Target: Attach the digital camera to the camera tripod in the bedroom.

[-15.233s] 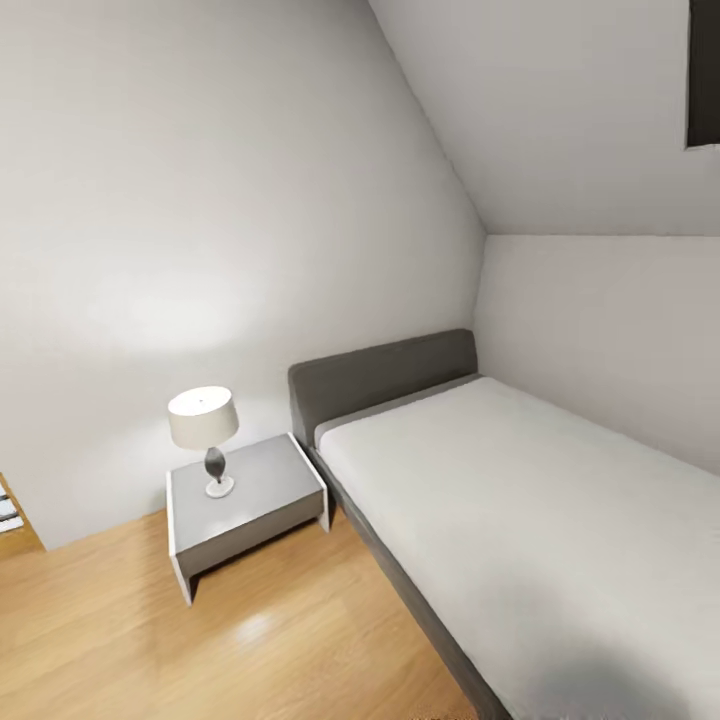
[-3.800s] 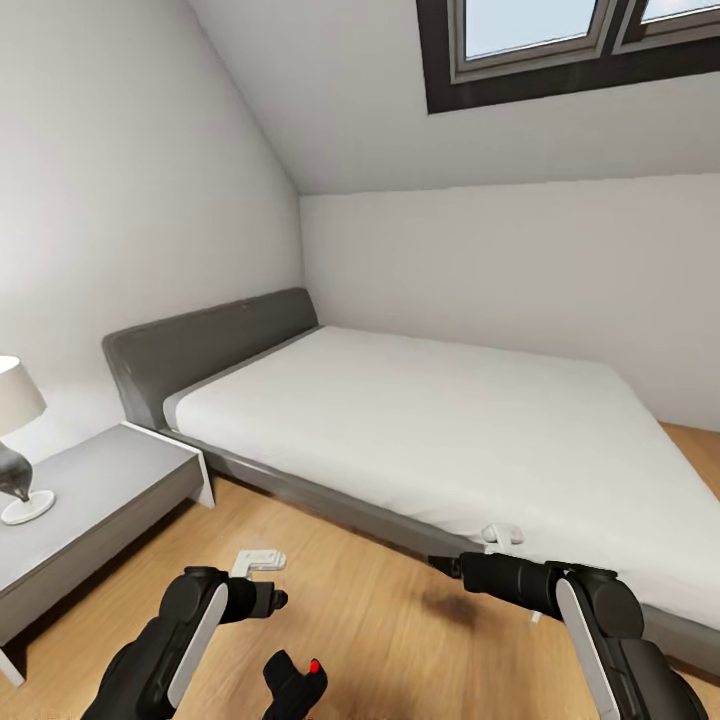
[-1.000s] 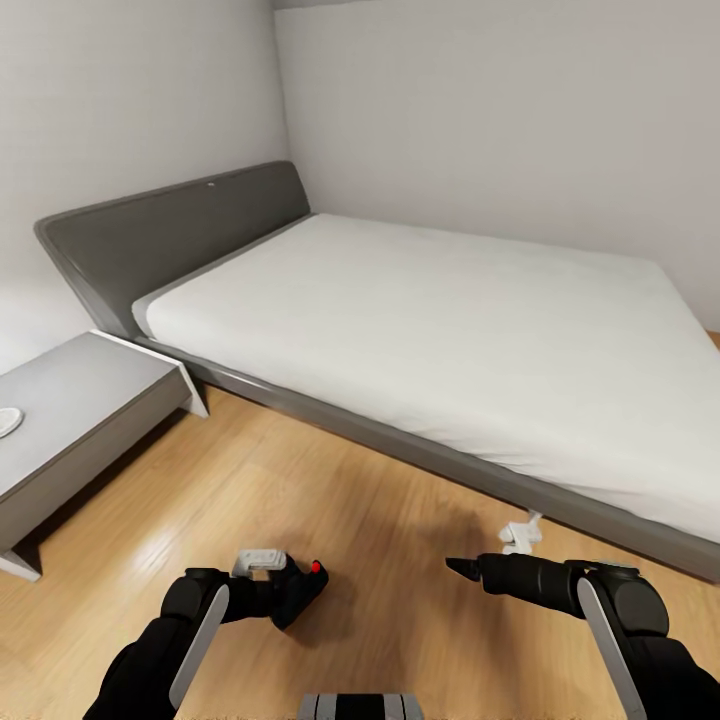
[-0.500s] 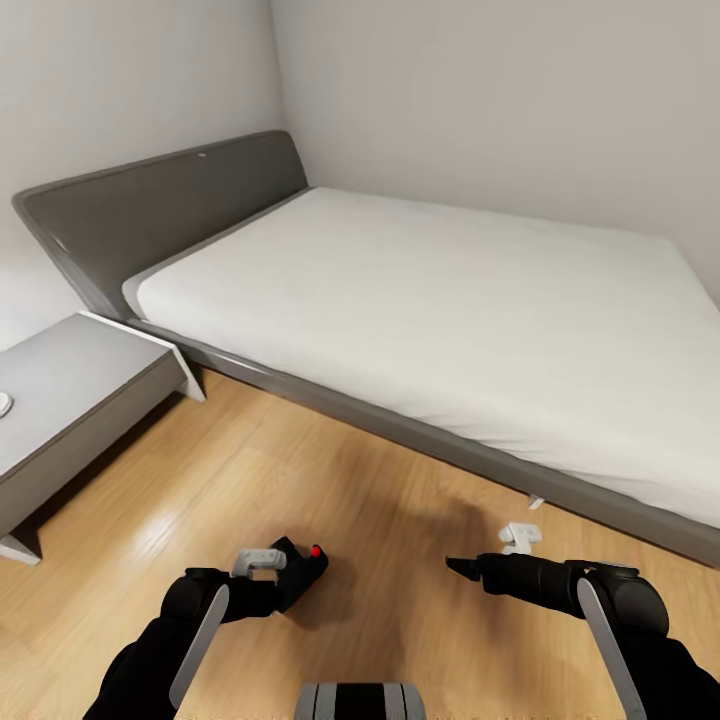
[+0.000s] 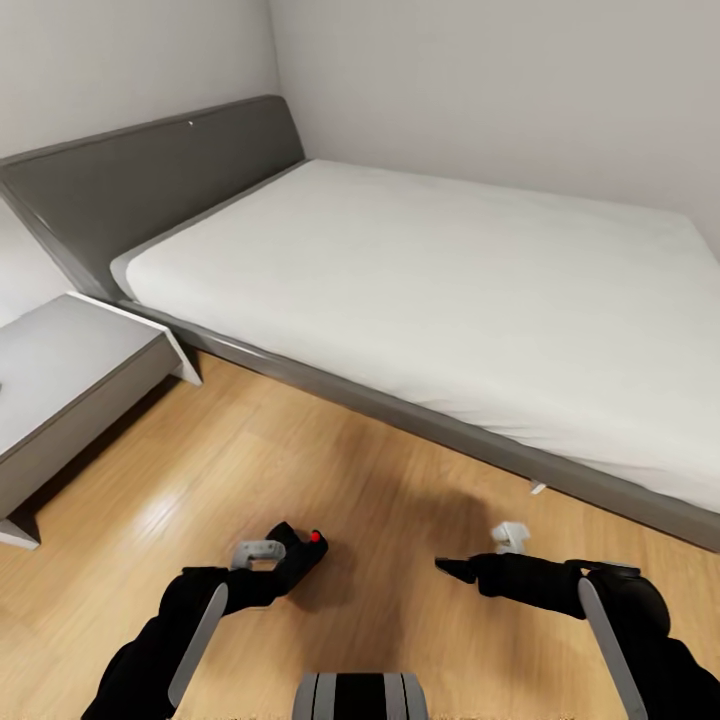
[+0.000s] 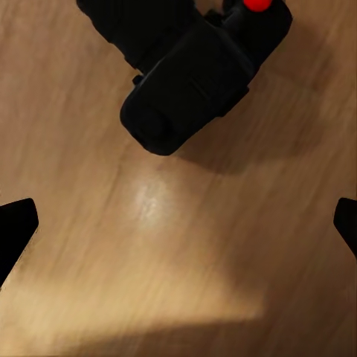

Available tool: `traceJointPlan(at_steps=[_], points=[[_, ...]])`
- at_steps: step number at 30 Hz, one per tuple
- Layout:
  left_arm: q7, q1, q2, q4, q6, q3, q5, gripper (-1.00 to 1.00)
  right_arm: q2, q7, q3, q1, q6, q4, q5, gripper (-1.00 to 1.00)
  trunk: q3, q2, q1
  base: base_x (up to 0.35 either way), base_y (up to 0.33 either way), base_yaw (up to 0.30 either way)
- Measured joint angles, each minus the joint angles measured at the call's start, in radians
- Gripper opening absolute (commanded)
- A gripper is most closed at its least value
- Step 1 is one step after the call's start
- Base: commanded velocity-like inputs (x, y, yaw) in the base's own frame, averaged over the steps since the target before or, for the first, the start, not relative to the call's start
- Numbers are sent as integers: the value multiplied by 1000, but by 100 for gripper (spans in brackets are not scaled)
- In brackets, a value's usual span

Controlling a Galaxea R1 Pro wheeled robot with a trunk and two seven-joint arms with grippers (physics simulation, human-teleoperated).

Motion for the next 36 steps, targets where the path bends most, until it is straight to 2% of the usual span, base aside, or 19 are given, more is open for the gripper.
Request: traceJointPlan(at_steps=[4,8,11,24,28,36], points=[[15,0,0,-3,-51,-3,-8,100,-8,45,-1,0,0,-1,1,100,-15,-1,2,0,0,0],[41,0,3,-7,-77,-1,-18,100,-13,59,-1,0,0,-1,1,100,-31,-2,4,0,0,0],[61,0,14,-10,-95,0,-26,100,-15,65,-2,0,0,0,1,100,-43,-3,5,0,0,0],[71,0,26,-30,-105,-2,-29,100,-16,66,-3,0,0,2,3,100,-93,-6,11,0,0,0],[71,0,29,-32,-106,-3,-30,100,-17,64,-30,0,0,2,5,100,-108,-7,13,0,0,0],[73,0,30,-34,-106,-2,-38,100,-17,66,-56,0,0,2,4,100,-139,-8,16,0,0,0]])
